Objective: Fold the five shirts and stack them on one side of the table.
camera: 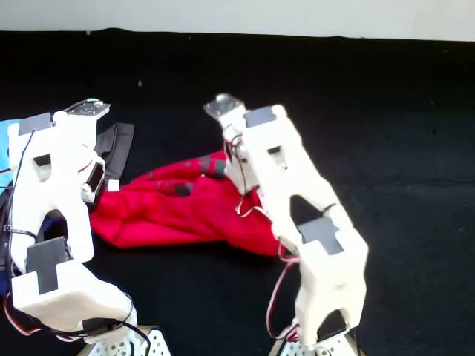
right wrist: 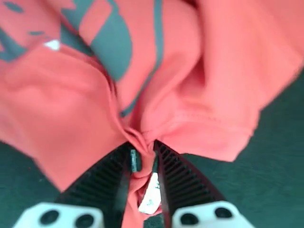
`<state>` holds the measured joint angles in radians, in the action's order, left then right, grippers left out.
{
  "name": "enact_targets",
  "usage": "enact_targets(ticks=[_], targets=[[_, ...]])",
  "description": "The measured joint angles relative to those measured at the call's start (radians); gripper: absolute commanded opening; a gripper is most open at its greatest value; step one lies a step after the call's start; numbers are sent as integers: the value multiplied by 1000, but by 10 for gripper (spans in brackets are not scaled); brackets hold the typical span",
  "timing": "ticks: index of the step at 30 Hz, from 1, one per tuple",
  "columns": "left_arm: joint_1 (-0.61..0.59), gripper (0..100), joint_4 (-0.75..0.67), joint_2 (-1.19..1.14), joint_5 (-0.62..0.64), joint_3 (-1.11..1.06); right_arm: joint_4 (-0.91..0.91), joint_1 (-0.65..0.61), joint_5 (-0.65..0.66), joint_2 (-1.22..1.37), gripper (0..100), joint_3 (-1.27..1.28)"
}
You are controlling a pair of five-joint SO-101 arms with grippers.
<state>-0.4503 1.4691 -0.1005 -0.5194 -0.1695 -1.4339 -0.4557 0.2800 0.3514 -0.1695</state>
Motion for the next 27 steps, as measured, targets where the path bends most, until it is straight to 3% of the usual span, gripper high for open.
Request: enact_targets(ticks=[8, 13, 21, 27], targets=[[0, 10, 0, 0, 0, 0, 3, 38, 0, -60, 106, 31], [0, 10, 0, 0, 0, 0, 5, 32, 0, -21, 3, 38], [0, 10, 0, 0, 0, -2, -43, -20, 0, -18, 12, -21], [0, 10, 0, 0, 0, -2, -138, -26, 0, -18, 118, -121]])
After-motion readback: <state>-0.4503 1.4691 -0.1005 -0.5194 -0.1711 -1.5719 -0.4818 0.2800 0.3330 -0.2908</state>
